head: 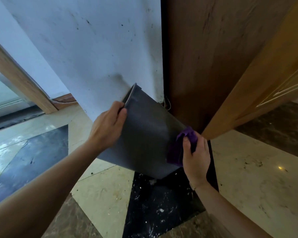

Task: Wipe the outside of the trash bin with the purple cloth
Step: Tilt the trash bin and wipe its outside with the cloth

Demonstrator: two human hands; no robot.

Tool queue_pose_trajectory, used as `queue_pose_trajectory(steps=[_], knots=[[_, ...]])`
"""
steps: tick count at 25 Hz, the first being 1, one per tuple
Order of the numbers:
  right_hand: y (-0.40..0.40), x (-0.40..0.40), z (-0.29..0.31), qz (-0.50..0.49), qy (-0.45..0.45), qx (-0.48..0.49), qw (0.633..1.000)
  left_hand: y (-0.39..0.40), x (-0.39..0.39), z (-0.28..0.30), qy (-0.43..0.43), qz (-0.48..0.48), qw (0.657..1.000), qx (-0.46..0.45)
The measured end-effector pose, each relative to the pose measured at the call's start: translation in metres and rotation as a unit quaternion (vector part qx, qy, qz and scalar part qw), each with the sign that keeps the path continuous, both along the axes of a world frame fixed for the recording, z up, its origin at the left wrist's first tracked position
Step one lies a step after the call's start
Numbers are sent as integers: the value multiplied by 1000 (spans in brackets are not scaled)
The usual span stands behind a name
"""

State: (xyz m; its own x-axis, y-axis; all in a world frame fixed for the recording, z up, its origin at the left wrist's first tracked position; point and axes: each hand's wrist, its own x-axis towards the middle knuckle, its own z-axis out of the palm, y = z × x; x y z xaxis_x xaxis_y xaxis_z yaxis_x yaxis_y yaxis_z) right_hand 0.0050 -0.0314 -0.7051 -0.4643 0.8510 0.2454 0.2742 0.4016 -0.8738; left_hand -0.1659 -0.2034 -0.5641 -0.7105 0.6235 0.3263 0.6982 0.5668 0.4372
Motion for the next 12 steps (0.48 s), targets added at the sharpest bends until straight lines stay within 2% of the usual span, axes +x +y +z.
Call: queue_pose_trajectory(steps=[2, 4, 7, 12], knots=[[-12, 6, -1, 17, -4, 13, 1000, -18, 3, -1, -52, 29, 997, 44], [-25, 12, -4, 48, -14, 58, 997, -25, 6, -2, -60, 71, 993, 75], [-36, 17, -6, 83, -26, 118, 989, -18, 9, -3, -53, 156, 984, 69], [-47, 8, 27, 75, 18, 84, 994, -22, 16, -13, -31, 128, 988, 82]])
